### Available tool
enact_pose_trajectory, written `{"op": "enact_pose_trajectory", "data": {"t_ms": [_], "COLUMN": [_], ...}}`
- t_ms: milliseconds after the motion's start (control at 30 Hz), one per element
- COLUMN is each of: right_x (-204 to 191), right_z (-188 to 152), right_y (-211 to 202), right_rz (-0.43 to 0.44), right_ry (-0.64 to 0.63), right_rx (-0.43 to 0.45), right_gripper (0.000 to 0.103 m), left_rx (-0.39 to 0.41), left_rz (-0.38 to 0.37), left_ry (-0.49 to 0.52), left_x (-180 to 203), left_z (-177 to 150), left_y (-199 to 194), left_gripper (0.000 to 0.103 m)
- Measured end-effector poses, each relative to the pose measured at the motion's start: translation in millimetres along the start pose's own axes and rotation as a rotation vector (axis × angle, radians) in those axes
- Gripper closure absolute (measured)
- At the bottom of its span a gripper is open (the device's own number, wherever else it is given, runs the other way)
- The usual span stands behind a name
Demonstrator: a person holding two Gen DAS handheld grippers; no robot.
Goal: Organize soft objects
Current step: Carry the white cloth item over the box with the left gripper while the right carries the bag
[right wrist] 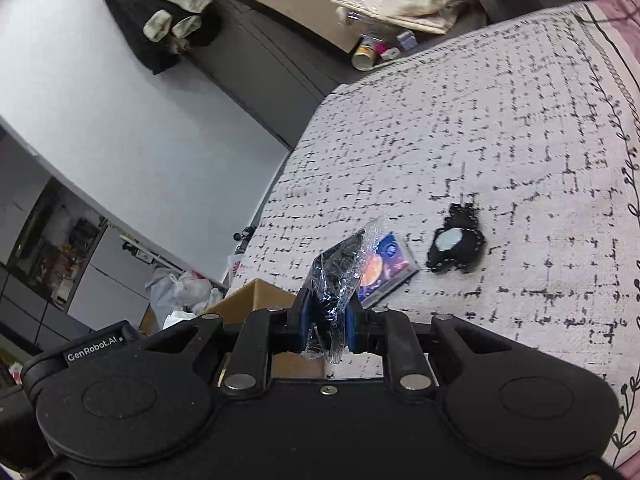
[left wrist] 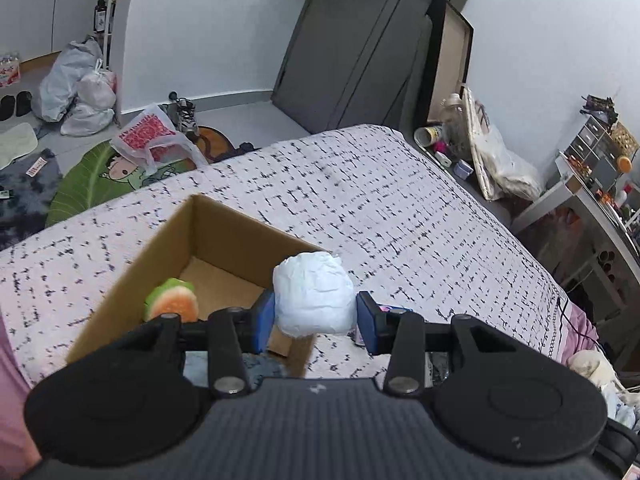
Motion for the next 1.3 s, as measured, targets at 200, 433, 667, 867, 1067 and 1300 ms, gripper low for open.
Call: {"op": "enact_pose_trajectory", "data": {"t_ms": [200, 433, 667, 867, 1067, 1300], "right_x": [-14, -26, -35, -43, -51, -68], "right_z": [-4, -6, -6, -6, -8, -13], "right_y": [0, 2, 7, 12, 19, 33], "right_rz": [0.014, 0.026, 0.023, 0.035, 0.029, 0.040], "right_ry": [-0.027, -0.049, -0.064, -0.087, -0.110, -0.152], "right_rx": [0.012, 0.031, 0.045, 0.049, 0.038, 0.024], "right_gripper": [0.085, 0.085, 0.085, 0.085, 0.085, 0.085], "left_rx": [0.008, 0.018, 0.021, 0.017, -0.005, -0.012], "left_rz": [0.019, 0.025, 0.032, 0.026, 0.009, 0.020], "left_ry": [-0.014, -0.034, -0.058, -0.063, -0.096, -0.100], "left_x": [-17, -37, -58, -68, -81, -94], "left_z": [6, 14, 24, 27, 26, 27], "left_y": [-6, -8, -1, 10, 22, 40], "left_gripper": [0.061, 0.060, 0.060, 0.060, 0.060, 0.060]}}
Point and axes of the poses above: each gripper's, at about its wrist camera, not at the fingertips, and y roughly the way its jaws point, x to its right, z to its top, the point moved 1 cm from there along y, roughly the way its jaws point, and after that the axes turned 9 degrees about -x, right-handed, at the moved point
